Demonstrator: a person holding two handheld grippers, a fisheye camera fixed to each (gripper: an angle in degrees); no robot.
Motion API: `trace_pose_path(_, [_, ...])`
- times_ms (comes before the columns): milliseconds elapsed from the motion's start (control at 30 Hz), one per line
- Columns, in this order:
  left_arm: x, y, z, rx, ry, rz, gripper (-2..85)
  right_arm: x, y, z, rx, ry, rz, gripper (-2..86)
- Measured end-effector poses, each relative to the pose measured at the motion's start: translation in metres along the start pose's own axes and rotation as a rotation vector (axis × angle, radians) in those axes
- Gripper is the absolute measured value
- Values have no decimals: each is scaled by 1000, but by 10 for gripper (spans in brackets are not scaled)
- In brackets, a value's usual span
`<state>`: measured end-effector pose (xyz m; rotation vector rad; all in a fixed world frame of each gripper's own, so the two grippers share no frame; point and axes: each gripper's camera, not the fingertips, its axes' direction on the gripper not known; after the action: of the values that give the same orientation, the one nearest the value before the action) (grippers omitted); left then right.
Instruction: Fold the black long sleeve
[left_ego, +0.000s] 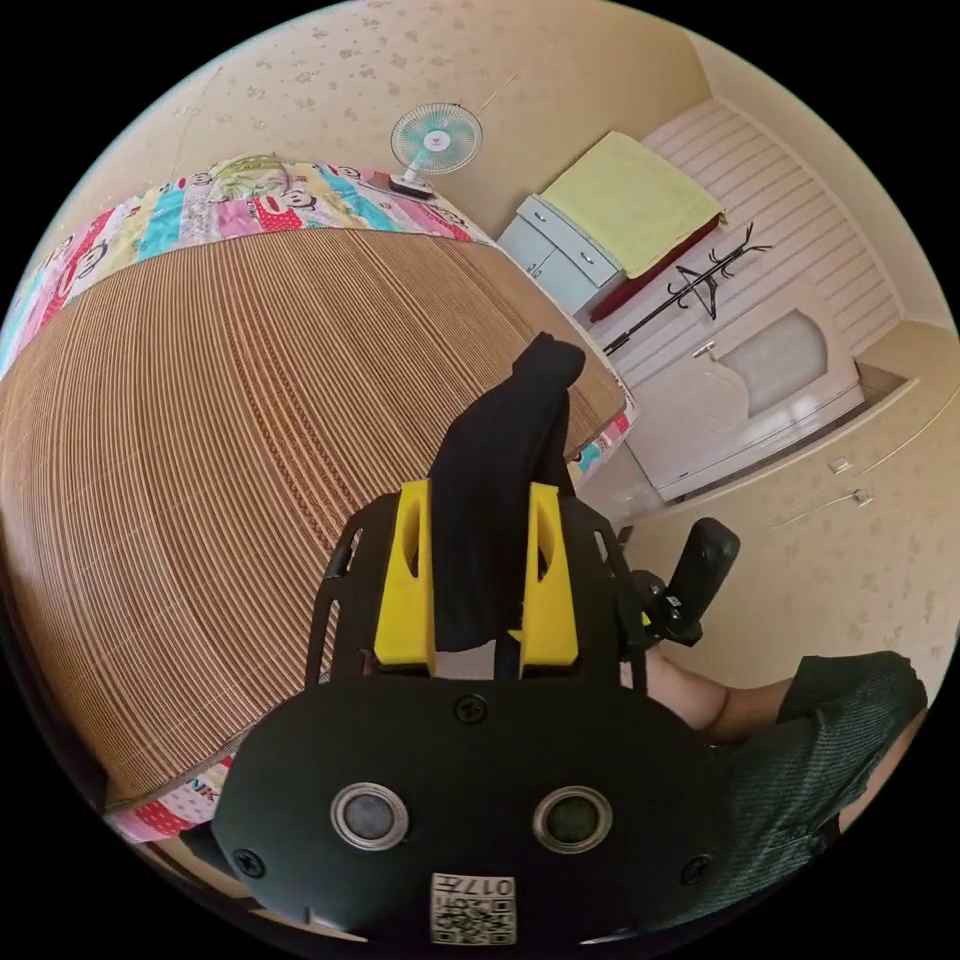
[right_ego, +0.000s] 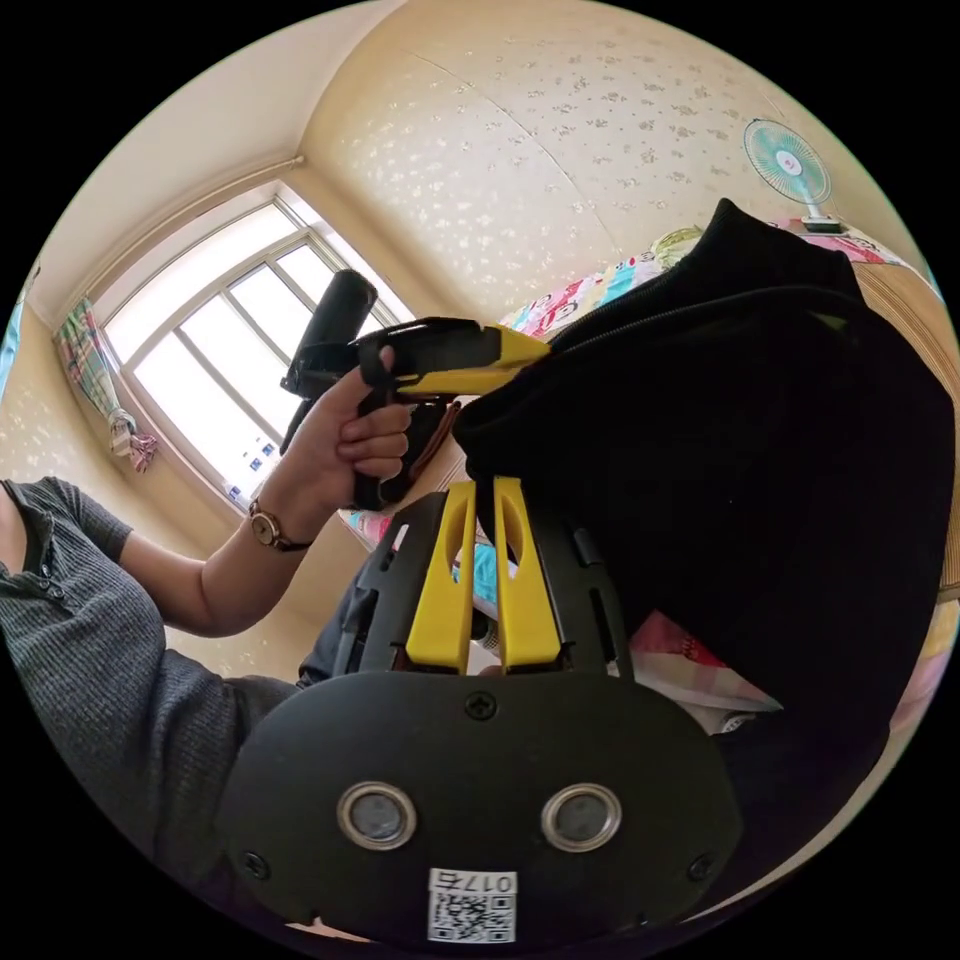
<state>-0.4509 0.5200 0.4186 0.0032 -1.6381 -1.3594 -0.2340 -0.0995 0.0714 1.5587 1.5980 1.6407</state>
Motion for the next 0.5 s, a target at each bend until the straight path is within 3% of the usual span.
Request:
trace_pose_path(133, [38,-9,42,-58,-63,72,25,-2,17,6,-28,30,6,38])
trace_pose_path(300, [87,3,57,-53,-242,156,10,-1,34,-15,-101,88,-69,44])
trace_pose_path(500, [133,21,65,-30,-367,221,5,11,29,-85,85,313,-75,67])
